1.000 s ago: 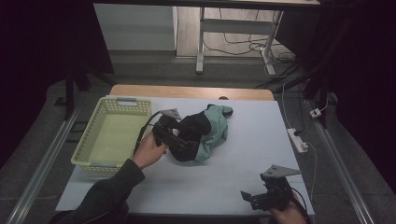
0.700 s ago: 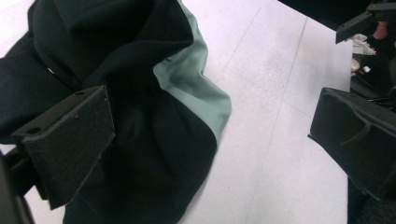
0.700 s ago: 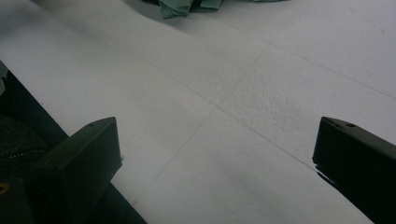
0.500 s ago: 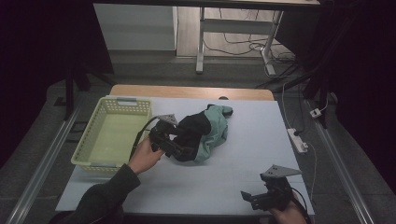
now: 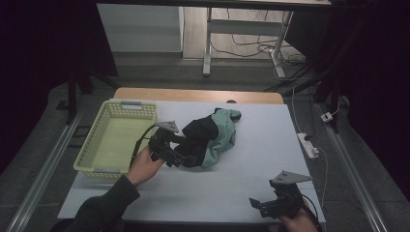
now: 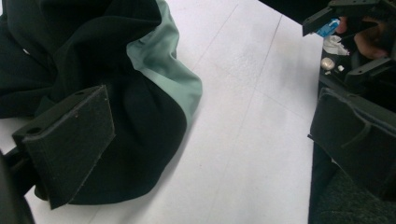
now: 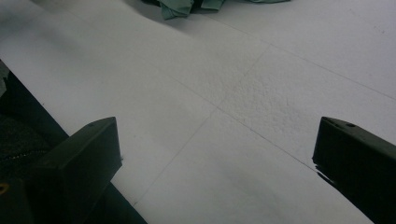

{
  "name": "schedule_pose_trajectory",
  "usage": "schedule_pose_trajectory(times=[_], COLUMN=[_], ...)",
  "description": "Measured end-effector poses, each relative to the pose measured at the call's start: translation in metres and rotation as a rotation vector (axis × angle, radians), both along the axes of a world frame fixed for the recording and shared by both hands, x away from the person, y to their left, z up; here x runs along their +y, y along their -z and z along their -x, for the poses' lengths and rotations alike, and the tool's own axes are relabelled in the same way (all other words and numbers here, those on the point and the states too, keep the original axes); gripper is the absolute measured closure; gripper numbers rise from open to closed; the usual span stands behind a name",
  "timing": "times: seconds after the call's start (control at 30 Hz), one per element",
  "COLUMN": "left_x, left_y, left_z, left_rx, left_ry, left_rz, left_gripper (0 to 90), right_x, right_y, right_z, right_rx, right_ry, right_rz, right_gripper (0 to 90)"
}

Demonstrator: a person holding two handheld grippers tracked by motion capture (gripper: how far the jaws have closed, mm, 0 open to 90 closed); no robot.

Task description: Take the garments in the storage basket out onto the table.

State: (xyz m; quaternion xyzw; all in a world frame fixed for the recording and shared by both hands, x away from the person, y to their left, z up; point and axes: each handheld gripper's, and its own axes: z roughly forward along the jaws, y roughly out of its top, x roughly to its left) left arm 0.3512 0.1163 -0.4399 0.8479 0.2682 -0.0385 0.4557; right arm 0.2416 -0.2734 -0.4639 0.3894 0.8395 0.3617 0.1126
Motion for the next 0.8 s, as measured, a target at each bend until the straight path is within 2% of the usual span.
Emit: schedule_pose_trajectory(times=[0.43,0.67,0.8], left_x=[0.017,0.023,0.028], left_y=[-0.008,-0.009,-0.008], left_z=[0.021,0.032,0.036], left_rx=[-0.021,-0.048,-0.042], left_ry=[-0.024,-0.056,-0.063], left_rz=[0.026,0.008,0.020], left_gripper=[0.0,0.0,0.0], right_x=[0.000,0.001,0.001], right_y=[0.000,0.000,0.000], right_z=[0.000,0.000,0.000], right_rx=[0.001,0.000,-0.001], right_ry=[0.003,0.002,-0.001], right_rz=[0.000,0.001,0.004], right_gripper=[0.8,0.8,0.8])
